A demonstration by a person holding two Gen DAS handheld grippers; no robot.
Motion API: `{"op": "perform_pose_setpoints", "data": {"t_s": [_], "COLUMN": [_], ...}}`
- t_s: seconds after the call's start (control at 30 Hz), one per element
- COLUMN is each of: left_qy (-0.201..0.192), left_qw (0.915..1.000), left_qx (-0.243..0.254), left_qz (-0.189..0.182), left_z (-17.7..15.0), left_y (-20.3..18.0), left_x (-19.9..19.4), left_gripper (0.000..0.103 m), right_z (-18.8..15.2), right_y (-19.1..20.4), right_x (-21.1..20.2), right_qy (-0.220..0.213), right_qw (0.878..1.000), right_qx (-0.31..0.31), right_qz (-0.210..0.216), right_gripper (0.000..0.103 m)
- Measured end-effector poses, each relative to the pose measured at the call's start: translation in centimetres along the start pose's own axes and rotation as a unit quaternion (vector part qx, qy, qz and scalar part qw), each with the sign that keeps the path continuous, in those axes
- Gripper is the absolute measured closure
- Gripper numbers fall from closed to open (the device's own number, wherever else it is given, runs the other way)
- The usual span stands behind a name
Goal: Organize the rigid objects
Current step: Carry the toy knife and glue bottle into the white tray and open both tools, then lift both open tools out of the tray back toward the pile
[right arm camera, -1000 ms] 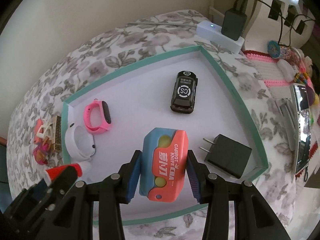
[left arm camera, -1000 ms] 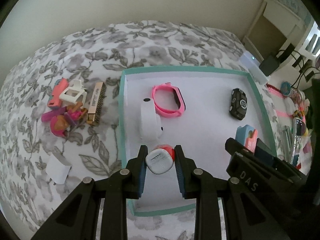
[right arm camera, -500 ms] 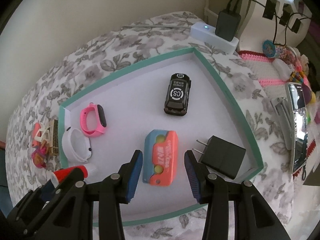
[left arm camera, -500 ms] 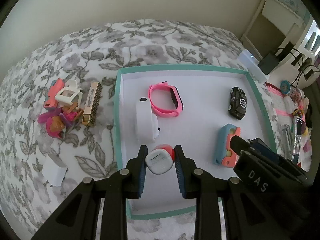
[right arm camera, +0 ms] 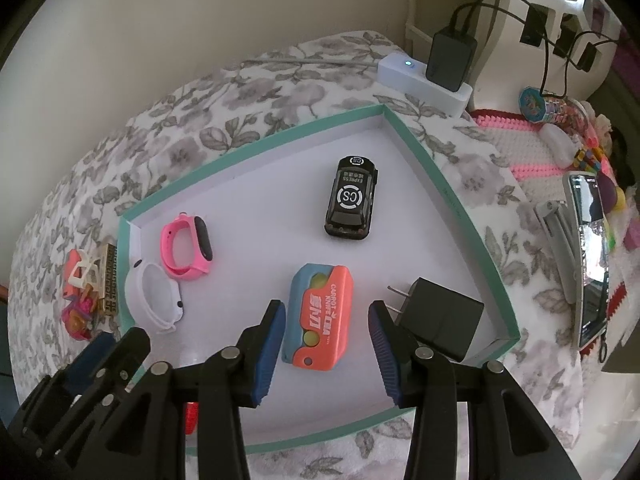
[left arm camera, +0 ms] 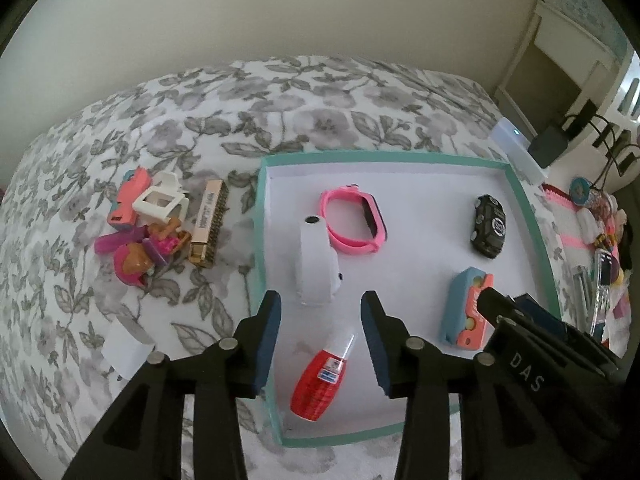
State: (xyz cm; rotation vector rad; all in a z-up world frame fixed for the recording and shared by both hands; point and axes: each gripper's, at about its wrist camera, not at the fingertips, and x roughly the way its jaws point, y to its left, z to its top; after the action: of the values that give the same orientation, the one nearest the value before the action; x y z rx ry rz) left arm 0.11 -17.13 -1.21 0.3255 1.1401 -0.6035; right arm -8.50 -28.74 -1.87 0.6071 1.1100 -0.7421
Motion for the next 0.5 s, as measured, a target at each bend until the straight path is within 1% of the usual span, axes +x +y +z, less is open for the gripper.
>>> {"op": "perform_pose_setpoints", "data": {"t_s": [0.03, 0.07, 0.13, 0.2, 0.23, 0.3, 0.33, 0.37, 0.43, 0.5], "left_qy": [-0.003, -0.007, -0.010, -0.011, -0.011, -0.011, -0.010, -0.010, -0.009, -0.008], "left_qw": [1.0000, 0.9999, 0.9996, 0.9989, 0.9984, 0.9972, 0.9962, 0.9956, 0.9939, 0.9922], "left_qx": [-0.003, -0.007, -0.013, -0.025, -0.031, -0.044, -0.052, -0.058, -0.077, -0.096], "left_qz": [0.004, 0.011, 0.023, 0.037, 0.046, 0.060, 0.069, 0.073, 0.079, 0.079], "left_z": [0.1, 0.1, 0.2, 0.3, 0.3, 0.3, 0.3, 0.3, 0.3, 0.3], "left_y": [0.1, 0.3, 0.7, 1.3, 1.7, 2.4, 2.9, 3.3, 4.2, 5.1], "left_x": [-0.1, -0.2, -0.3, -0.2, -0.1, -0.1, 0.0, 0.1, 0.2, 0.3], "left_gripper": [0.058, 0.052, 0.044, 0.043, 0.043, 0.043, 0.041, 0.034, 0.028, 0.028], "right_z": [0.0, 0.0, 0.0, 0.0, 0.0, 0.0, 0.0, 0.0, 0.0, 0.0], "right_y": [0.0, 0.0, 0.1, 0.2, 0.2, 0.3, 0.4, 0.4, 0.4, 0.6], "right_x": [0.0, 0.0, 0.1, 0.1, 0.2, 0.2, 0.2, 0.3, 0.3, 0.3], "right_qy": [0.000, 0.001, 0.001, 0.001, 0.001, 0.000, 0.000, 0.000, -0.001, -0.001], "right_qw": [1.000, 1.000, 1.000, 1.000, 1.000, 1.000, 1.000, 1.000, 1.000, 1.000], "right_qx": [0.000, -0.001, -0.004, -0.006, -0.007, -0.009, -0.010, -0.012, -0.014, -0.016], "right_qz": [0.000, 0.000, -0.001, -0.003, -0.004, -0.004, -0.005, -0.005, -0.006, -0.004], "right_gripper": [0.056, 0.056, 0.055, 0.045, 0.038, 0.037, 0.036, 0.033, 0.029, 0.025]}}
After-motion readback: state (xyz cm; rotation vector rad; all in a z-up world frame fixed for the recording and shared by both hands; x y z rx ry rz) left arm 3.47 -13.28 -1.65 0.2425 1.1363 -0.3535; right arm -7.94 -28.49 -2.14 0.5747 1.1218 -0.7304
